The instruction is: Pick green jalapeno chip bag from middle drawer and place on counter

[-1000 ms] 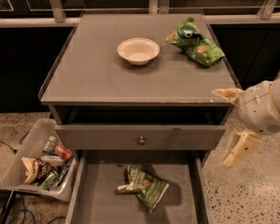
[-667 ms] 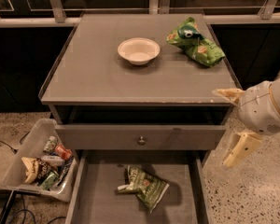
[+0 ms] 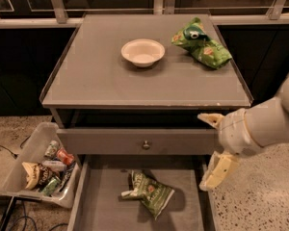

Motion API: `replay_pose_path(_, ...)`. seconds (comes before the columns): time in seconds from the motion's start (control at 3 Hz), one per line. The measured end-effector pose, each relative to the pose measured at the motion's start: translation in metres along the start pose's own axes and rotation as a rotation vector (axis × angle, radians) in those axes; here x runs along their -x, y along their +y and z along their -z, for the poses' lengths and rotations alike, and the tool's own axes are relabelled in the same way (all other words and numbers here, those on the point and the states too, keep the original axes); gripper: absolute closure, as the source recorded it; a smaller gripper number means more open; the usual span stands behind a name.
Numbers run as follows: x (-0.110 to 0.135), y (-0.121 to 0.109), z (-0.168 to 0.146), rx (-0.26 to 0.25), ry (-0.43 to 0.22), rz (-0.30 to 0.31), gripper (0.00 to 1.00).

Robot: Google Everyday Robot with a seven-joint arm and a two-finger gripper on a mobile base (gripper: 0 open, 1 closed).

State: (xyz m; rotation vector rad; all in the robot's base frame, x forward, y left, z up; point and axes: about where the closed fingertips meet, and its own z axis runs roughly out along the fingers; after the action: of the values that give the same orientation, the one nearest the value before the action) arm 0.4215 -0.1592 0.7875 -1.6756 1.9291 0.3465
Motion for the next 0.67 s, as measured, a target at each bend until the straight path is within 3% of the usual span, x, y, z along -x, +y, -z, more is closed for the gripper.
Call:
replay_pose_path(0.33,-0.018,0.008,-0.061,0.029,-0.018,-0.035,0.0)
replay_pose_path(0.67,-0.043,0.012,-0.103,0.029,-0.02,-0.065,0.0)
